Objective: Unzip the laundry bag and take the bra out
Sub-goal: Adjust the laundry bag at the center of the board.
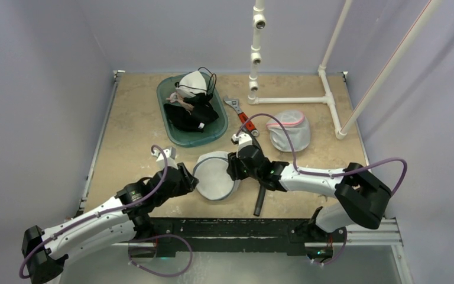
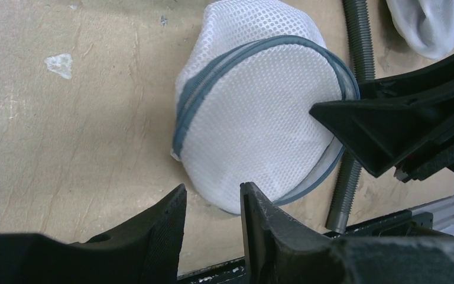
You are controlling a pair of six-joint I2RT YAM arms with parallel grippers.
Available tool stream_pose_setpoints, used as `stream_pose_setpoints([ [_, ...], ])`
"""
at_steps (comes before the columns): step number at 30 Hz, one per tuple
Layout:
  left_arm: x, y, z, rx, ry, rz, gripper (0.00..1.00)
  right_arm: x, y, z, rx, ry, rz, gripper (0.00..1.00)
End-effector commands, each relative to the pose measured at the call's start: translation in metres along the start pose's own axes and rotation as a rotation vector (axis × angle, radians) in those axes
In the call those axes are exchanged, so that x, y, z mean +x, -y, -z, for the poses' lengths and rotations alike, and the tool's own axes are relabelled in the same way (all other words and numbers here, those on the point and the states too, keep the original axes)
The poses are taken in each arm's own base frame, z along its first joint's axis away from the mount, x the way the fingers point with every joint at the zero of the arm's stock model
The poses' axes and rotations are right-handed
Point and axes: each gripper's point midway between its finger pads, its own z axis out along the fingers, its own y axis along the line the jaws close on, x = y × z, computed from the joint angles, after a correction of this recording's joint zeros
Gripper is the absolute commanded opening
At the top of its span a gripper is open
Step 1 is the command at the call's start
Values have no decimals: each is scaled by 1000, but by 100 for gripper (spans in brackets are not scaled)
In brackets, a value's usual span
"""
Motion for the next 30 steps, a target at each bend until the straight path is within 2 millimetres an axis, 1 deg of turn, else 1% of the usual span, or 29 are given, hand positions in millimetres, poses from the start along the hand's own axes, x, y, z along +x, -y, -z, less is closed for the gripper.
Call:
stream_pose_setpoints([
  [1, -1, 8, 0, 41, 11, 30, 37, 3, 17, -3, 17, 16, -75, 43],
  [4, 1, 5, -1, 40, 10, 32, 37, 4, 26, 0, 33, 26, -95, 43],
  [5, 2, 5, -1, 41, 11, 33, 37, 4, 29, 1, 40, 29, -99, 47],
  [8, 4, 4, -4, 43, 7, 32, 37, 6, 36, 1, 56, 31, -113, 66],
  [9, 5, 4, -5, 42, 5, 32, 37, 7, 39, 1, 64, 32, -117, 70],
  [11, 7, 5, -8, 48, -1, 30, 37, 7, 43, 1, 72, 37, -129, 74],
  [13, 8, 8, -10, 60, -2, 31, 37, 9, 47, 0, 71, 34, -142, 74],
  [15, 8, 11, -12, 71, 1, 32, 37, 12, 52, -3, 76, 25, -154, 70],
  [18, 9, 13, -17, 69, 0, 19, 37, 18, 57, -5, 85, 13, -165, 61],
  [21, 13, 13, -25, 63, -7, 11, 37, 22, 58, -5, 82, 6, -171, 51],
  [25, 15, 20, -33, 85, -4, 17, 37, 25, 57, -4, 74, 4, -177, 38],
  [30, 10, 33, -41, 129, 23, 32, 42, 30, 60, -3, 82, -1, -181, 22],
])
